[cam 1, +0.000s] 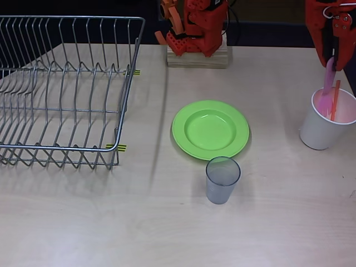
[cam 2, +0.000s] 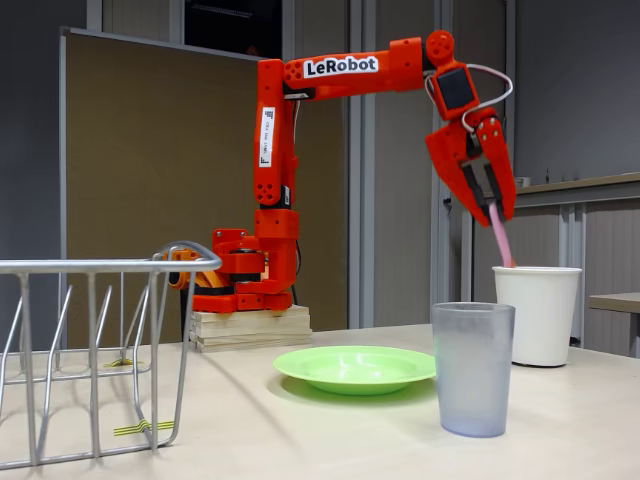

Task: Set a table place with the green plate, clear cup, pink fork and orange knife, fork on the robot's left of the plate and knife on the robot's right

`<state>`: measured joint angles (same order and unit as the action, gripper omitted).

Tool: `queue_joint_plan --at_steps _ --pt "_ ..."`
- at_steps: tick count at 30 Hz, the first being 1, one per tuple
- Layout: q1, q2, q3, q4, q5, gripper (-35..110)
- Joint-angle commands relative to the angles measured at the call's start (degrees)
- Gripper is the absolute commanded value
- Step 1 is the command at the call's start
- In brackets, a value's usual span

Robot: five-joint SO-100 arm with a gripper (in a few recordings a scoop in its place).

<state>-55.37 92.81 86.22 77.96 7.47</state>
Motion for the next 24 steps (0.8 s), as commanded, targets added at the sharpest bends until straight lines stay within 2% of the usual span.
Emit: queue_joint_plan --at_steps 1,14,24 --pt "0.6 4.2 -2.5 3.4 1.2 0" --pt "3.9 7.9 -0.7 8.5 -3.2 0" --pt "6.1 8.3 -8.2 12.7 -10.1 0"
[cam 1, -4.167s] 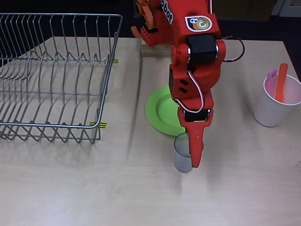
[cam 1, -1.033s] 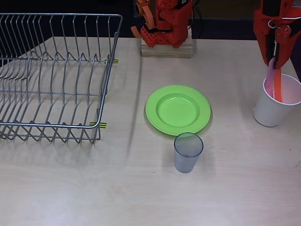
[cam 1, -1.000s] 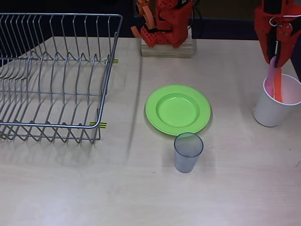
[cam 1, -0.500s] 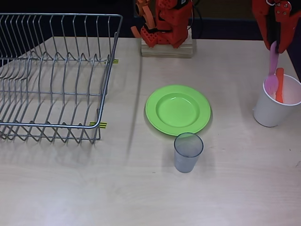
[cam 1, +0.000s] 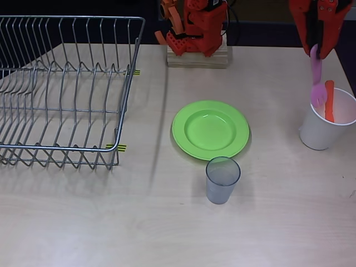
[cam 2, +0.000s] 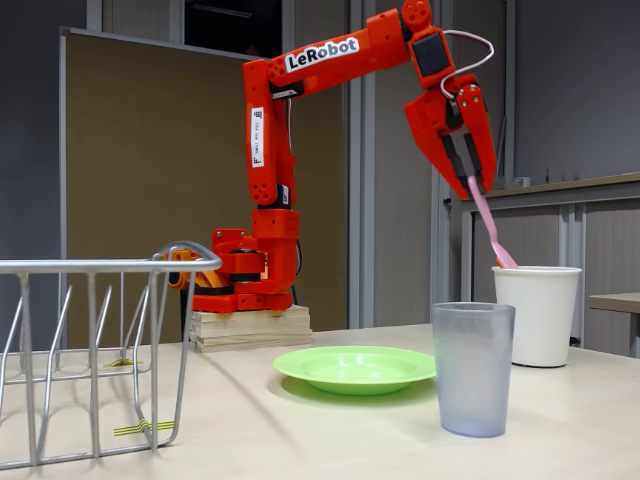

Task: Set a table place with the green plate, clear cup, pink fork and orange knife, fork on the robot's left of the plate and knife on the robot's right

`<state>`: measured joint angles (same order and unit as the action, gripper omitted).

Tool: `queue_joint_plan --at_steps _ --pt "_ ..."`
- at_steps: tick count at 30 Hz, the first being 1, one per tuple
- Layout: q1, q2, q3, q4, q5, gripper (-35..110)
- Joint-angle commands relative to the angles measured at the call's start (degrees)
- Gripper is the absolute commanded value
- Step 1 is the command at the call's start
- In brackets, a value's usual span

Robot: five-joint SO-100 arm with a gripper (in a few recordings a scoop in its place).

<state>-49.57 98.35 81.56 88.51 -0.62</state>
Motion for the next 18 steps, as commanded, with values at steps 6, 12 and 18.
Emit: queue_joint_plan --at_steps 6,12,18 --pt "0.0 1.8 -11.3 4.5 -4.0 0" --pt "3.1 0.8 -15.1 1.1 -7.0 0" --pt "13.4 2.2 5.4 -22.4 -7.7 0"
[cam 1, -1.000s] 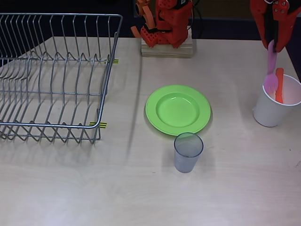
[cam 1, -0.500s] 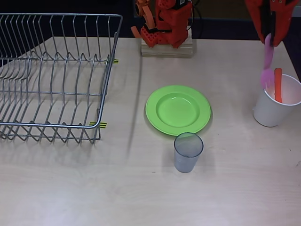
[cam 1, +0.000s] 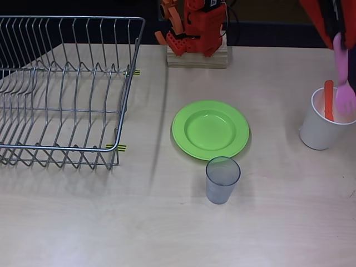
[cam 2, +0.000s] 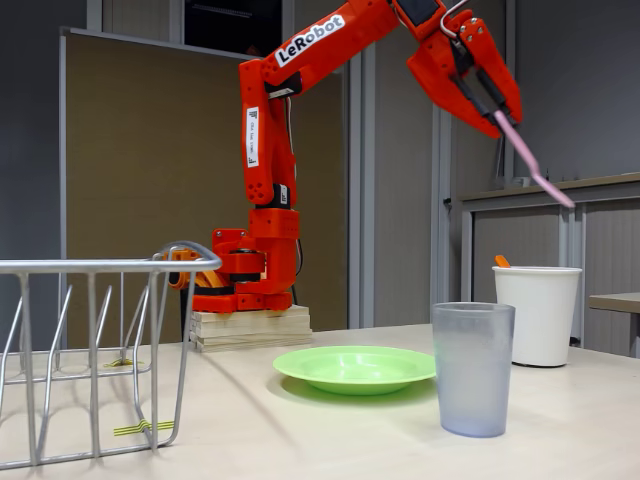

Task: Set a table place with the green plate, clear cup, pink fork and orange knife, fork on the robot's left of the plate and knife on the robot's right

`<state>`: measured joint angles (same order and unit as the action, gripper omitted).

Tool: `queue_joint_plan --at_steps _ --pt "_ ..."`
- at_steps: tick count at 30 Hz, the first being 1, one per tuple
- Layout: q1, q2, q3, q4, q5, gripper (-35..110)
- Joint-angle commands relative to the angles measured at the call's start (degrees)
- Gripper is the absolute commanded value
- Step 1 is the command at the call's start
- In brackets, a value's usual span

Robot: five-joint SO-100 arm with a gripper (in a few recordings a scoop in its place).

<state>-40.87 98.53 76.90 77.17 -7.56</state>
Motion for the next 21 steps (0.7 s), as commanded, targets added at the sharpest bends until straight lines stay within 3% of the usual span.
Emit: queue_joint_plan --at_steps 1,6,21 --pt "6.5 1.8 14.9 -15.2 -0.4 0" --pt "11.9 0.9 28.8 -27.2 -0.6 0" --pt "11.5 6.2 53.5 -34.5 19.6 0"
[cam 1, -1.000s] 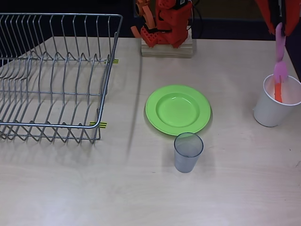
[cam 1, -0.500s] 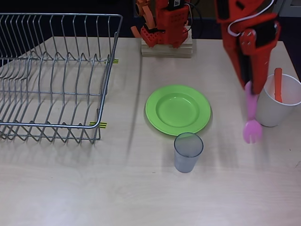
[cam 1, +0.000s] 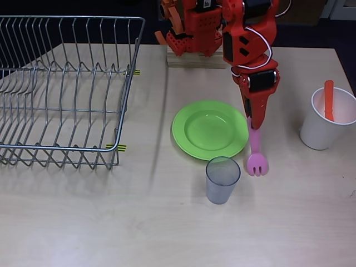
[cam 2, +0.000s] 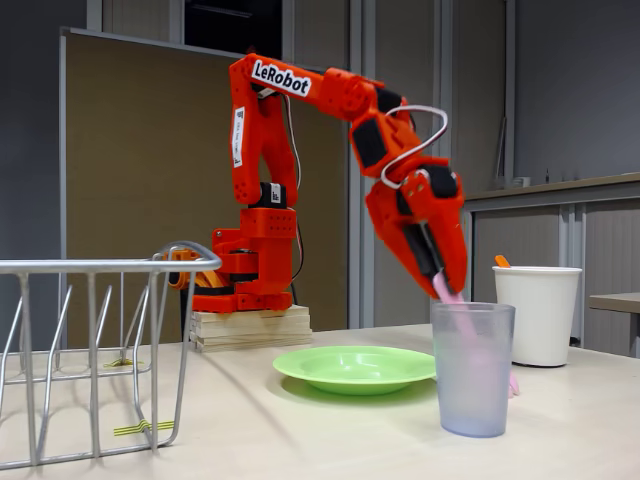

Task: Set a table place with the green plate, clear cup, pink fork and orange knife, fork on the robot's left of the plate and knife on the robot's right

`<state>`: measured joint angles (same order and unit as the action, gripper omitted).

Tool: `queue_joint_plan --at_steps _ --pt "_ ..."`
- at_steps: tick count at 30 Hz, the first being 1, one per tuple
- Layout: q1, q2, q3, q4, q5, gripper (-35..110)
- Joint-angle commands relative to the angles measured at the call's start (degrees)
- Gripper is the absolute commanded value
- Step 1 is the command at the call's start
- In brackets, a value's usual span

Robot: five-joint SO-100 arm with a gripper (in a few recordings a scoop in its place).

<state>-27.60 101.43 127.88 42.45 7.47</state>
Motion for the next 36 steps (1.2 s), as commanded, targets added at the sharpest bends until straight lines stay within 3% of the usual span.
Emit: queue_joint_plan --at_steps 1,12,21,36 --pt "-2.4 3.5 3.6 0.2 6.1 0" --pt "-11.2 7.6 14.2 -2.2 20.8 0" --pt "-14.9 5.3 19.2 -8.7 25.8 0" --pt "-18.0 2.4 24.7 -15.9 30.2 12"
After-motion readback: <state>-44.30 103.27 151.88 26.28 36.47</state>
